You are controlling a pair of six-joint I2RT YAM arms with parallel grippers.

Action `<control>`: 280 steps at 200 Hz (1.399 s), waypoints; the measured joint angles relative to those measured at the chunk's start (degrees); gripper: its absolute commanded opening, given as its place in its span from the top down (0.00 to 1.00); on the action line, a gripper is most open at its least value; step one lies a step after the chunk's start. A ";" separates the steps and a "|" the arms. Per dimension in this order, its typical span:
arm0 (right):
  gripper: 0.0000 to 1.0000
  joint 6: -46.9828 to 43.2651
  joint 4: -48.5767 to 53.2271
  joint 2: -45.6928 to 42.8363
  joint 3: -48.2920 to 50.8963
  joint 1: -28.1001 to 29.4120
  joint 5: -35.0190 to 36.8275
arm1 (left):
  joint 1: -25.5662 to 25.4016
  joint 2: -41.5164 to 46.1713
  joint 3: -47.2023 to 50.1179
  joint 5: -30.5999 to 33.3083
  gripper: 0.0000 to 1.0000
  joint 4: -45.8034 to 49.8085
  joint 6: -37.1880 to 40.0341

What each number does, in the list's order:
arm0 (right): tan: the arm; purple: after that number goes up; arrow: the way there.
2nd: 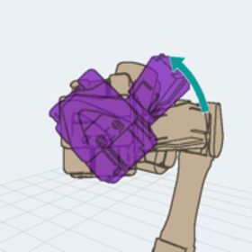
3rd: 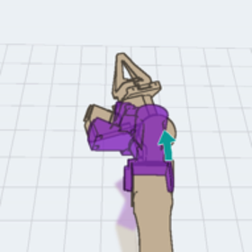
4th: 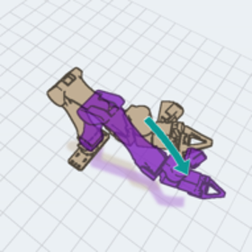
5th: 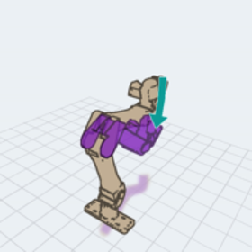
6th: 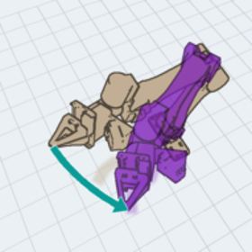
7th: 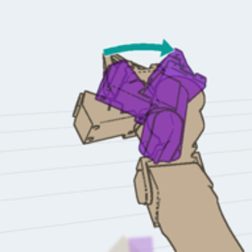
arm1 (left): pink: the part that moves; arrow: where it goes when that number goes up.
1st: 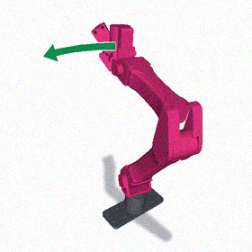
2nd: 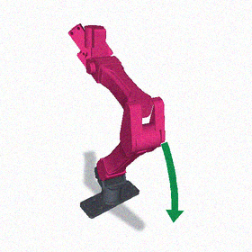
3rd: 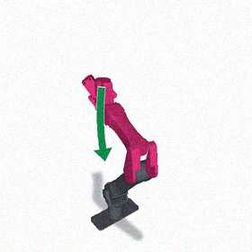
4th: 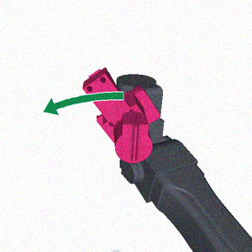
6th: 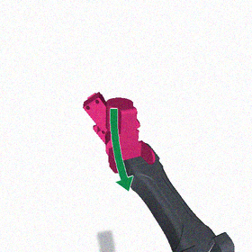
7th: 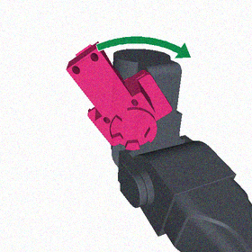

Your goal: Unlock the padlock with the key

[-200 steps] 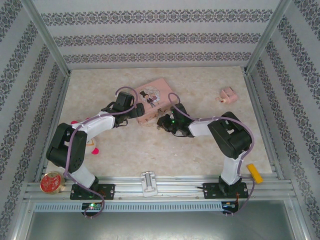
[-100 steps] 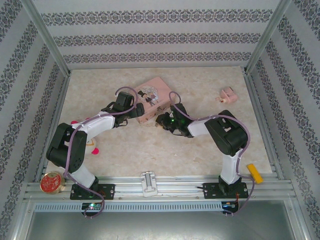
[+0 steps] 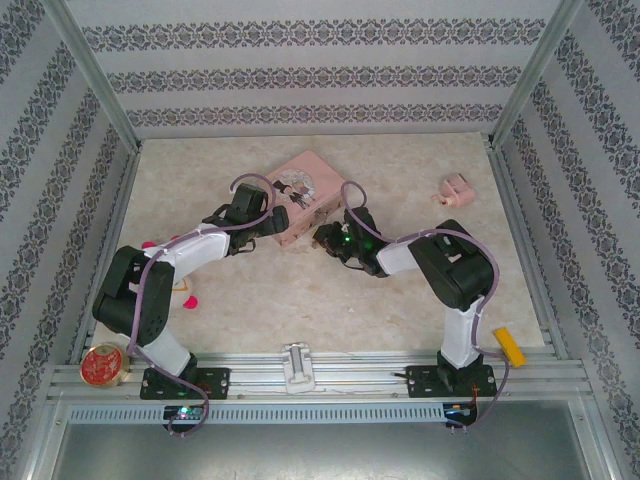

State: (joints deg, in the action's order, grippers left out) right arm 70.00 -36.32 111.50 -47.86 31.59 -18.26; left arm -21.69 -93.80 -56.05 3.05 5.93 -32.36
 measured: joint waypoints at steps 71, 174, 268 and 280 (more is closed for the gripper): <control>1.00 2.97 -3.93 2.29 -0.42 -0.24 -0.11 | 0.00 0.26 0.74 -0.02 0.01 -1.05 -0.07; 1.00 3.39 -5.51 3.32 -1.16 -1.42 0.35 | 0.00 0.28 1.09 -1.14 0.01 -1.62 -0.70; 1.00 3.65 -6.47 3.45 -2.97 -4.09 4.07 | 0.00 0.28 1.09 -1.36 0.01 -1.70 -0.70; 1.00 3.65 -6.45 3.50 -3.02 -4.09 4.11 | 0.00 0.28 1.09 -1.33 0.01 -1.70 -0.70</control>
State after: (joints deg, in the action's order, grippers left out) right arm 73.65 -42.76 115.00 -50.87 27.51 -14.15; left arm -21.69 -93.51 -54.96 1.72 4.23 -33.06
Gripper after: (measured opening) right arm 0.182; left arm 0.993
